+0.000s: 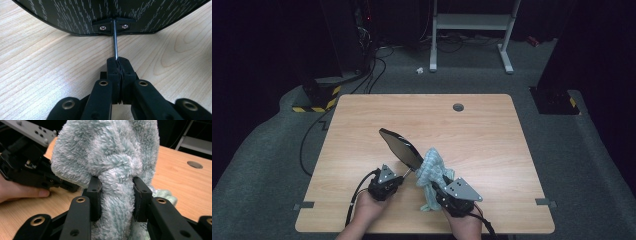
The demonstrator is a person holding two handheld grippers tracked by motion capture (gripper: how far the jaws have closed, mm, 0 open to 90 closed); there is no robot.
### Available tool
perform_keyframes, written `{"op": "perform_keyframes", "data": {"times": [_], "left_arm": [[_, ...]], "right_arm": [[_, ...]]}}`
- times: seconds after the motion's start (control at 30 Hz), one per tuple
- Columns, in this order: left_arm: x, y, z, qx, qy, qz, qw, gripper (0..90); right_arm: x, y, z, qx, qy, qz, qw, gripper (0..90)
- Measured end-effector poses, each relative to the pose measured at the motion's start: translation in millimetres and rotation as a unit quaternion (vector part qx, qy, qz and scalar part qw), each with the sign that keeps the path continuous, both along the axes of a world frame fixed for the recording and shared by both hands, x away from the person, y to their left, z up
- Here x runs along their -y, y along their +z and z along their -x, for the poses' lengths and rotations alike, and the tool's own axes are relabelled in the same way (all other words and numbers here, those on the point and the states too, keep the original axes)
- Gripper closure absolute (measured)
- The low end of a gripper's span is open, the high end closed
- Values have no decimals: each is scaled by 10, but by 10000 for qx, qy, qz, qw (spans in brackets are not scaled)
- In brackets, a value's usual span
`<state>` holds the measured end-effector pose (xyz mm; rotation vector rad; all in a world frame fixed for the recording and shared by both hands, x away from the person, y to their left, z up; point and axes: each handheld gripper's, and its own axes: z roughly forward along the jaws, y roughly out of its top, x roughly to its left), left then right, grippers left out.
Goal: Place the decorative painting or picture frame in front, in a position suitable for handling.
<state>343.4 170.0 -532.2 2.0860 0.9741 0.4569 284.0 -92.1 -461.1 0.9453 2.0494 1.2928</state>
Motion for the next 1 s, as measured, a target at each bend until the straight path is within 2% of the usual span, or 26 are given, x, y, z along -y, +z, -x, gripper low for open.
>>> {"op": "perform_keyframes", "data": {"times": [0.53, 0.73, 1.0], "left_arm": [[-5, 1, -2, -7, 11, -14, 10000, 881], [-8, 2, -2, -18, 20, -21, 10000, 880], [-10, 2, -5, -32, 45, 3, 10000, 877]], "right_arm": [[37, -254, -92, -473, -48, 53, 9989, 655], [22, -377, -220, -853, -32, 20, 9963, 655], [-12, -443, -370, -1195, -49, 107, 9928, 655]]}}
